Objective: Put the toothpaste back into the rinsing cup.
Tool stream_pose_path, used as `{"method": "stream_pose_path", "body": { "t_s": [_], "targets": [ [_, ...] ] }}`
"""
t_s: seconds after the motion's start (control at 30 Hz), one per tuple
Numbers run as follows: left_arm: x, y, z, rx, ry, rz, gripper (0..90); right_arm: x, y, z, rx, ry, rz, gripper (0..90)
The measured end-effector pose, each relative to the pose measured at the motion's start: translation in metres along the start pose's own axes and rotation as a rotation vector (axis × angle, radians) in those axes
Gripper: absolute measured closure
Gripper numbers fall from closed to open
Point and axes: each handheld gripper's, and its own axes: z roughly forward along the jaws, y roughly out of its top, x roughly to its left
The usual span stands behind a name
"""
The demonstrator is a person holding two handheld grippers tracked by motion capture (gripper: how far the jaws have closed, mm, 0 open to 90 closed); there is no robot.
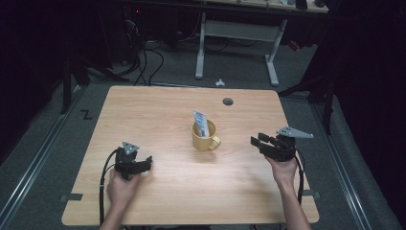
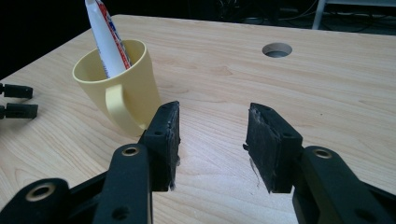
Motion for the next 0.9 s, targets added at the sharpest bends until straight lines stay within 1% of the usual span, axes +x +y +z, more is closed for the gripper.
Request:
{"method": "stream_pose_path", "body": {
  "t_s": [0.37, 0.9],
  "targets": [
    [0.000, 0.000, 0.000, 0.000, 0.000, 0.000, 21.1, -0.006, -0.005, -0.009, -0.005, -0.012, 0.015, 54.8],
    [0.000, 0.000, 0.000, 0.000, -0.001, 0.000, 21.1, -0.007, -0.010, -0.014, 0.002, -0.020, 0.009, 55.2]
  ]
}}
